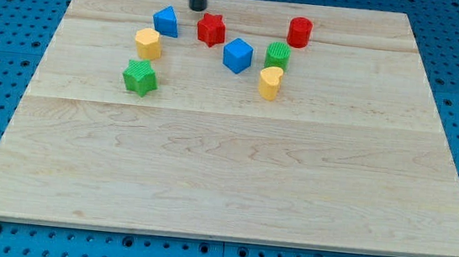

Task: Slide the yellow heart and the blue cube diagonally bottom right to the green circle

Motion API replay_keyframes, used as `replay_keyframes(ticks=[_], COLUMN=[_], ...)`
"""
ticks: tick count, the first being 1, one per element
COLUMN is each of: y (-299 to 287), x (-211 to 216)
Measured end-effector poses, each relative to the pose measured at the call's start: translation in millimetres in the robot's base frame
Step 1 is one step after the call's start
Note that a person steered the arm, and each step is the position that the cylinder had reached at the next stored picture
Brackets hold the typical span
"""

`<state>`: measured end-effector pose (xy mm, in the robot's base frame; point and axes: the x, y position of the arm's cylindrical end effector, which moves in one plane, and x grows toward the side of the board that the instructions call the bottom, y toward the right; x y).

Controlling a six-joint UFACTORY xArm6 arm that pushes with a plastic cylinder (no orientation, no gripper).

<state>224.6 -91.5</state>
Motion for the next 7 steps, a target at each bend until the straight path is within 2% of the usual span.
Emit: replay_keyframes(ticks=[1,2,3,4,6,7], y=[9.8,59.7,68.8,90.6,155.9,152.0], x=[44.1,91.1,134.9,151.3,156.1,176.8])
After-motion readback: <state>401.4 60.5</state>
